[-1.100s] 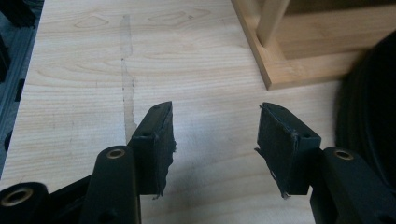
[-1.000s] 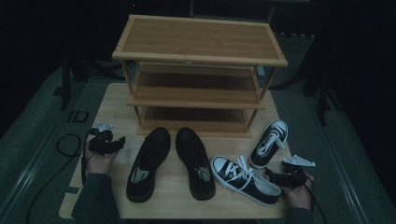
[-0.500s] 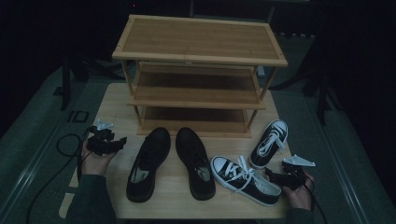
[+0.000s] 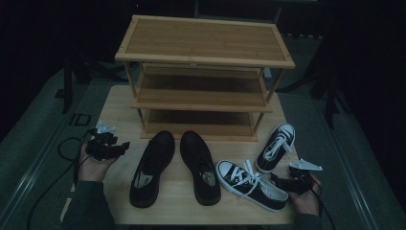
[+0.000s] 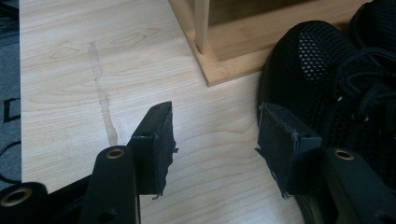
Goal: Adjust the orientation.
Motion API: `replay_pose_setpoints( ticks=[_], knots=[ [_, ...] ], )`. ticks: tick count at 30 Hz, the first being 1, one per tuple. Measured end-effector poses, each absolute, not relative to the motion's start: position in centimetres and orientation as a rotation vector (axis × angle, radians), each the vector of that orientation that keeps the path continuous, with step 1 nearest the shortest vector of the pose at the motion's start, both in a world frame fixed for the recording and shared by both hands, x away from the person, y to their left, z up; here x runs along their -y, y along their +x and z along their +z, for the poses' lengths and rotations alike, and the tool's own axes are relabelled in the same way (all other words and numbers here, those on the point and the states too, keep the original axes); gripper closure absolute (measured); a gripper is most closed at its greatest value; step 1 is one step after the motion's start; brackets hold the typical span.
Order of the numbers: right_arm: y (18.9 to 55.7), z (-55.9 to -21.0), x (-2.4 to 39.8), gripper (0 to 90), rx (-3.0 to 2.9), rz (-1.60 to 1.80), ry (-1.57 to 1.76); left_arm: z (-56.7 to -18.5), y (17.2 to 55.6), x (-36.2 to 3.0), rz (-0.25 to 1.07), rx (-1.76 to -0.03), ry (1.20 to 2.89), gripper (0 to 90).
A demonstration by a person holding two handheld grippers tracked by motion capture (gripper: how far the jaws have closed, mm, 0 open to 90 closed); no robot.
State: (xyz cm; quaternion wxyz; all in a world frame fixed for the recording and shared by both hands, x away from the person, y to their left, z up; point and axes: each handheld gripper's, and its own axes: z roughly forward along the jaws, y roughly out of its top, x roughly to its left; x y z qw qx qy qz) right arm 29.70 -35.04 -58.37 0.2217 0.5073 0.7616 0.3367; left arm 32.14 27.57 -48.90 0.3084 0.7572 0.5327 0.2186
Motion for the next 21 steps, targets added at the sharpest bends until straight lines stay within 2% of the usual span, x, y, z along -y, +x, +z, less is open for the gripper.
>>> replay_pose_setpoints(
  ticks=[21],
  knots=[
    [29.7,-58.4,35.0,12.1,-2.106,0.930,1.401,-46.6,30.3,-26.6,0.563,-1.314,2.072,49.9]
  ],
)
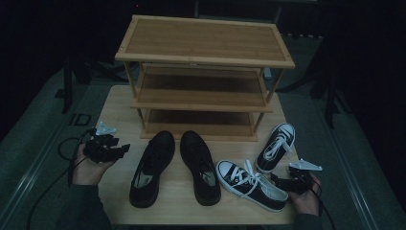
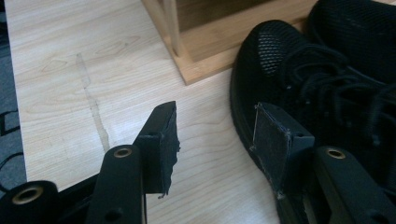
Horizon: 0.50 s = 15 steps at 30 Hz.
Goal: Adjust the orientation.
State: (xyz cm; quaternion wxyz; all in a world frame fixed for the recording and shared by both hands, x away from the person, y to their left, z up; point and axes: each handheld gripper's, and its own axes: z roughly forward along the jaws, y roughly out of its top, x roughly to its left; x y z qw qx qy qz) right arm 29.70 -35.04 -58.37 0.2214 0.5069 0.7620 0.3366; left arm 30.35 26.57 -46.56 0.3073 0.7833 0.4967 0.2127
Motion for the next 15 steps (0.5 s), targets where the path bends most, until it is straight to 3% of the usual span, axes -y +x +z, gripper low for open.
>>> replay_pose_setpoints(
  ticks=[15],
  knots=[
    [29.7,-58.4,35.0,12.1,-2.107,0.931,1.401,-44.9,28.3,-25.4,0.605,-1.170,2.107,50.2]
  ],
)
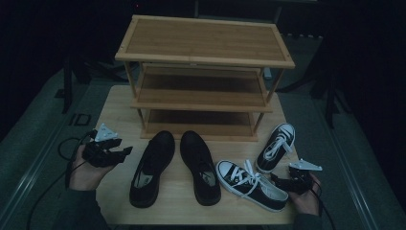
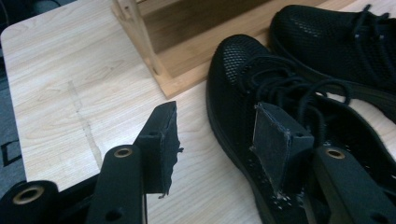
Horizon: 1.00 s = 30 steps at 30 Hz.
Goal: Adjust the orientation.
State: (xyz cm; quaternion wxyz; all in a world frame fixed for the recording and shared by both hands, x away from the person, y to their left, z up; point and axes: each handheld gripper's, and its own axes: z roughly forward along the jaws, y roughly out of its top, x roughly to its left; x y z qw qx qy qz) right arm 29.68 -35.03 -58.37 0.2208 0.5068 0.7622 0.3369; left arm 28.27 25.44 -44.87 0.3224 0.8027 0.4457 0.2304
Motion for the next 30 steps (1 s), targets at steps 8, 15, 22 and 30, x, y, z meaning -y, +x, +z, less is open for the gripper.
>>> replay_pose_setpoints(
  ticks=[8,15,22,30],
  knots=[
    [29.7,-58.4,35.1,11.8,-2.109,0.931,1.400,-44.3,27.5,-24.2,0.578,-1.084,2.158,50.2],
    [29.7,-58.4,35.1,11.8,-2.109,0.932,1.398,-44.2,27.0,-23.3,0.556,-1.053,2.193,50.1],
    [29.8,-58.4,35.1,11.7,-2.114,0.933,1.393,-44.6,26.9,-22.4,0.539,-1.046,2.239,51.1],
    [29.8,-58.4,35.1,11.7,-2.117,0.934,1.391,-45.4,27.4,-21.7,0.486,-1.049,2.303,55.8]
  ],
)
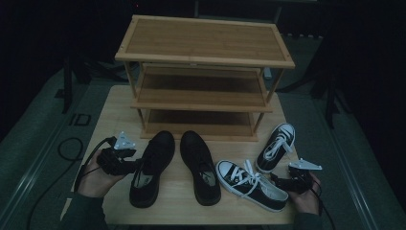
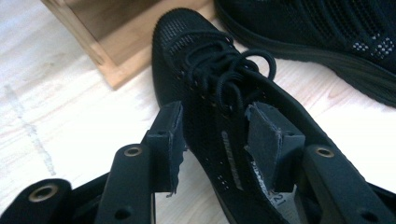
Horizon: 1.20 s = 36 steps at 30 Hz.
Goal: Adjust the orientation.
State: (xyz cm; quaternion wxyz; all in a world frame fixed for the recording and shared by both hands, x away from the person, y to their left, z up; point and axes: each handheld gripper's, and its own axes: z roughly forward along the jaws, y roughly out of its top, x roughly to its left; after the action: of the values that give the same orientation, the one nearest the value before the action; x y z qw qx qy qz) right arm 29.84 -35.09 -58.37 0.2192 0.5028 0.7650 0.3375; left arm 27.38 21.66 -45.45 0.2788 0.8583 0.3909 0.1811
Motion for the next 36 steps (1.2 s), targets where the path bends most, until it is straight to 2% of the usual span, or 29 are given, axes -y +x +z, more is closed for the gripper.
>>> replay_pose_setpoints(
  ticks=[14,17,21,36],
  knots=[
    [29.9,-58.4,35.1,11.7,-2.118,0.935,1.389,-47.4,28.7,-20.4,0.368,-1.115,2.392,62.7],
    [29.9,-58.4,35.1,11.7,-2.119,0.935,1.389,-48.0,29.1,-20.4,0.311,-1.142,2.410,73.7],
    [29.9,-58.4,35.1,11.7,-2.120,0.935,1.388,-47.9,29.1,-20.4,0.350,-1.148,2.424,85.9],
    [29.9,-58.4,35.1,11.7,-2.120,0.936,1.388,-47.9,30.2,-22.1,0.465,-1.161,2.360,87.3]
  ],
)
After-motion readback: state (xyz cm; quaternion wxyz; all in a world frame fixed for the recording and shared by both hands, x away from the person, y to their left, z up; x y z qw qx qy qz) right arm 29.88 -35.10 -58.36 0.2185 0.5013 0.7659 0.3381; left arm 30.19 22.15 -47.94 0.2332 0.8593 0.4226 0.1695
